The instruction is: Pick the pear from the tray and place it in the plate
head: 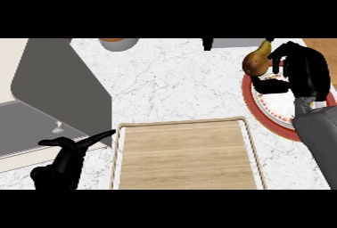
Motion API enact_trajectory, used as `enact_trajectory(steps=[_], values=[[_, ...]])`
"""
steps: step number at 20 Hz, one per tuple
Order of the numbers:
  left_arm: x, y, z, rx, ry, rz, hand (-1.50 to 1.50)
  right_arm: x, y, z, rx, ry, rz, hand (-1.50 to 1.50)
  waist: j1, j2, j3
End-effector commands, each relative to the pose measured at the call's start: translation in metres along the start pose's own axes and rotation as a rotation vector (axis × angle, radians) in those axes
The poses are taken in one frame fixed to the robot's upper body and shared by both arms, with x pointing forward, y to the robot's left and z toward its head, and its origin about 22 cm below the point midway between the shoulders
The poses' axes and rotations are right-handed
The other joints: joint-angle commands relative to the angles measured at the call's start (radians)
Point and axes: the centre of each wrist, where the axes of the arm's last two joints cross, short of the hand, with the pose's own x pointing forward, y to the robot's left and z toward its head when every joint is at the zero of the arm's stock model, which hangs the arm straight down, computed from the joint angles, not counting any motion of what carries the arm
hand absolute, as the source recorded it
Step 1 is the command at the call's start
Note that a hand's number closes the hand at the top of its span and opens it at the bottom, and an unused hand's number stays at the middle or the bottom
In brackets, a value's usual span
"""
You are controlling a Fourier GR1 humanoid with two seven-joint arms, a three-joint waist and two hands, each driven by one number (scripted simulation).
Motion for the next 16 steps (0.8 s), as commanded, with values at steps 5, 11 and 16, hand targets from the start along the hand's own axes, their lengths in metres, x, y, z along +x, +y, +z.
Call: enact_trajectory(steps=[5, 11, 16], values=[[-0.032, 0.027, -0.025, 0.110, 0.148, -0.027, 0.00, -0.054, -0.014, -0.003, -0.007, 0.144, 0.025, 1.50, 0.018, 0.027, -0.020], [-0.027, 0.013, -0.031, 0.083, 0.147, -0.023, 0.00, -0.095, -0.024, -0.020, 0.022, 0.197, 0.084, 1.50, 0.038, 0.037, -0.018], [-0.026, 0.021, -0.030, 0.087, 0.137, -0.038, 0.00, -0.123, -0.009, -0.015, 0.192, 0.263, 0.057, 1.50, 0.045, 0.038, -0.018]])
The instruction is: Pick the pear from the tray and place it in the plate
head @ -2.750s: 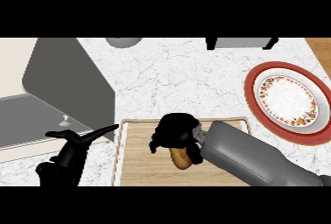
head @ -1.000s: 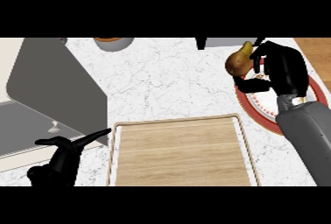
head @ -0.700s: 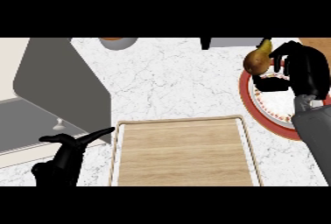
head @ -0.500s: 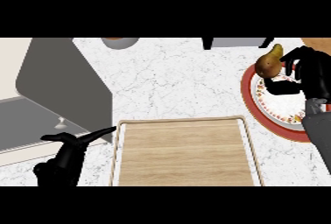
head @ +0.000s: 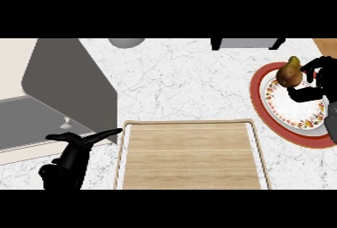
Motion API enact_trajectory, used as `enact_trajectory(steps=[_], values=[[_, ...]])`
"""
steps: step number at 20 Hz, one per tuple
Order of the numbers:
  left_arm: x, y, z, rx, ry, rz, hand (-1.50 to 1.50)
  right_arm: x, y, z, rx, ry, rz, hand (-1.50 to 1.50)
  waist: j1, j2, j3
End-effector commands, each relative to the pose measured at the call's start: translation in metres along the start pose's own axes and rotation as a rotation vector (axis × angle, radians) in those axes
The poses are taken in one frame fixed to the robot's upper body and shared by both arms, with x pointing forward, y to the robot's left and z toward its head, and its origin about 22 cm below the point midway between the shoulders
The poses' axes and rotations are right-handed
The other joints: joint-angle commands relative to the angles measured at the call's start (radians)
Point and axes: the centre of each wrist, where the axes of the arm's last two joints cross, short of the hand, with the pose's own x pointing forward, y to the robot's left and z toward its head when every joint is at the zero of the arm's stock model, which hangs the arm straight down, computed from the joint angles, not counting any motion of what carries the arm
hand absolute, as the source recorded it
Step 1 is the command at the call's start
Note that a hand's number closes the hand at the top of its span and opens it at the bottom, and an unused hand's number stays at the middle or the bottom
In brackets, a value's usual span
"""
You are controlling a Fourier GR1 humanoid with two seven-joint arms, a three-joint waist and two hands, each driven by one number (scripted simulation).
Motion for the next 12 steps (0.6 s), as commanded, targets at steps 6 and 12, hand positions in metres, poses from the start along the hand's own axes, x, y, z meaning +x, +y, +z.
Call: enact_trajectory(steps=[6, 12], values=[[-0.011, 0.025, -0.030, 0.090, 0.181, -0.020, 0.00, -0.060, 0.021, -0.004, 0.318, 0.092, 0.030, 1.50, 0.002, 0.027, -0.019], [-0.018, 0.030, -0.022, 0.103, 0.190, -0.020, 0.00, -0.066, 0.011, -0.016, 0.398, -0.016, -0.056, -1.50, 0.009, 0.021, -0.020]])
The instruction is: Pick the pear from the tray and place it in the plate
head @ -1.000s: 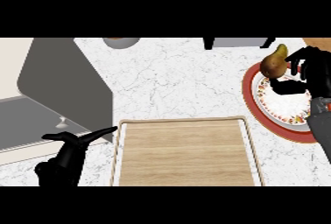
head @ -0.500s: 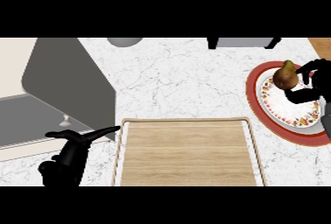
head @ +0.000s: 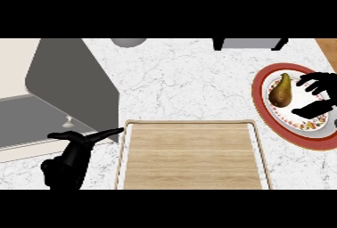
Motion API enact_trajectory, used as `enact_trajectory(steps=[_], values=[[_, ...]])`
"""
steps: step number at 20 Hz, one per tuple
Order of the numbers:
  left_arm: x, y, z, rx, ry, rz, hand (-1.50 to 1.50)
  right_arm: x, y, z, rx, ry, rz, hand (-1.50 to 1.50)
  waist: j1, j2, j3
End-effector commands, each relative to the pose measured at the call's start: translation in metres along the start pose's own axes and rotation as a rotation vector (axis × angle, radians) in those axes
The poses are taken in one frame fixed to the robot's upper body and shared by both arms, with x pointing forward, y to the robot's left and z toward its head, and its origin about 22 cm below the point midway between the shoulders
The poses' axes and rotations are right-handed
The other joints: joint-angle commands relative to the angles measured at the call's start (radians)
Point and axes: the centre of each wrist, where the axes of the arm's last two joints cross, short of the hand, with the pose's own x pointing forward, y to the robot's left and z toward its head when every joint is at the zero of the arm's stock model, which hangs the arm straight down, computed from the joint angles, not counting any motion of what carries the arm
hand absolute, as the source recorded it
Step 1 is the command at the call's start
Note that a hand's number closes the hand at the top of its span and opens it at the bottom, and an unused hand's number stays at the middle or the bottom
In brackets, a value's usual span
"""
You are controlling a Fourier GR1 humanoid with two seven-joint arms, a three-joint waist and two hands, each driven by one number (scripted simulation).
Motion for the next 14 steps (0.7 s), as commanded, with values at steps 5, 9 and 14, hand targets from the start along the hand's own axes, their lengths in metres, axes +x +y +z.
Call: enact_trajectory(steps=[5, 9, 14], values=[[-0.019, 0.025, -0.015, 0.175, 0.148, -0.018, 0.00, -0.005, -0.010, -0.001, -0.085, -0.297, -0.359, -1.50, -0.033, 0.011, -0.016], [-0.030, 0.021, -0.005, 0.159, 0.163, -0.004, 0.00, -0.022, -0.037, -0.001, -0.200, -0.337, -0.651, -1.50, -0.042, 0.010, -0.016], [-0.024, 0.032, -0.019, 0.167, 0.152, -0.014, 0.00, -0.062, -0.023, 0.007, -0.175, -0.321, -0.780, -1.50, -0.030, 0.017, -0.017]])
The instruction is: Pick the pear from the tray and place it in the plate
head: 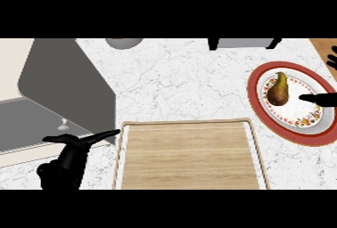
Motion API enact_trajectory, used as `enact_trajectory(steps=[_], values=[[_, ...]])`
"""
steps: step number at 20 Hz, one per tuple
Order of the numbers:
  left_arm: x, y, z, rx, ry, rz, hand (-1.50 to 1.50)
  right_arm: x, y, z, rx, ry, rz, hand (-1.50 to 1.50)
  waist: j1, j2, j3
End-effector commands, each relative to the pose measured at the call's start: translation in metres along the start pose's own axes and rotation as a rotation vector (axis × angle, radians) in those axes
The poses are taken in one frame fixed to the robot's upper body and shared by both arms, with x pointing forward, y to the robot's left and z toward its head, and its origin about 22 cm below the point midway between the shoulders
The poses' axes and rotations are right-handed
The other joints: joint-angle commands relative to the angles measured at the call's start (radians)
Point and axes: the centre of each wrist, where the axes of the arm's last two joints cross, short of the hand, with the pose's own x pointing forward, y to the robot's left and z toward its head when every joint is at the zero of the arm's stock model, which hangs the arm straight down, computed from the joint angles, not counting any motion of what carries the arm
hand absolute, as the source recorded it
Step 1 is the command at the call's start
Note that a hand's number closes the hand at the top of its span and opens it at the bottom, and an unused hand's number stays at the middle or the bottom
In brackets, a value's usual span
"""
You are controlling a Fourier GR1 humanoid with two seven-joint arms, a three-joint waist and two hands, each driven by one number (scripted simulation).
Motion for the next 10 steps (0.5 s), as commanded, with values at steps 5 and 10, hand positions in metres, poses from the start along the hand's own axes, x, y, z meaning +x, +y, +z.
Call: enact_trajectory(steps=[5, 10], values=[[-0.027, 0.017, -0.029, 0.098, 0.158, -0.029, 0.00, -0.027, -0.031, 0.020, 0.040, -0.040, -0.159, -1.50, 0.002, 0.023, -0.019], [-0.024, 0.024, -0.029, 0.115, 0.159, -0.023, 0.00, -0.039, -0.030, 0.025, 0.033, -0.085, -0.172, -1.50, 0.016, 0.026, -0.019]])
